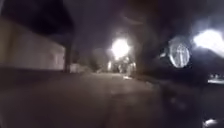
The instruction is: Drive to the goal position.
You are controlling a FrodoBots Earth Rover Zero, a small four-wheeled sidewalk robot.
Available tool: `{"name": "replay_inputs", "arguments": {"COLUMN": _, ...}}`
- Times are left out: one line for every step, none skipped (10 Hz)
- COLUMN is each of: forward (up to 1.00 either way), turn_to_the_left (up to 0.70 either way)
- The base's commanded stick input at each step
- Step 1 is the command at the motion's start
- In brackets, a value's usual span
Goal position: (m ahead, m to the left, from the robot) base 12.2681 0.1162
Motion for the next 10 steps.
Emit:
{"name": "replay_inputs", "arguments": {"forward": 0.70, "turn_to_the_left": 0.00}}
{"name": "replay_inputs", "arguments": {"forward": 0.70, "turn_to_the_left": 0.00}}
{"name": "replay_inputs", "arguments": {"forward": 0.70, "turn_to_the_left": 0.00}}
{"name": "replay_inputs", "arguments": {"forward": 0.70, "turn_to_the_left": 0.00}}
{"name": "replay_inputs", "arguments": {"forward": 0.70, "turn_to_the_left": 0.00}}
{"name": "replay_inputs", "arguments": {"forward": 0.70, "turn_to_the_left": 0.00}}
{"name": "replay_inputs", "arguments": {"forward": 0.70, "turn_to_the_left": 0.00}}
{"name": "replay_inputs", "arguments": {"forward": 0.70, "turn_to_the_left": 0.00}}
{"name": "replay_inputs", "arguments": {"forward": 0.70, "turn_to_the_left": 0.00}}
{"name": "replay_inputs", "arguments": {"forward": 0.70, "turn_to_the_left": 0.00}}
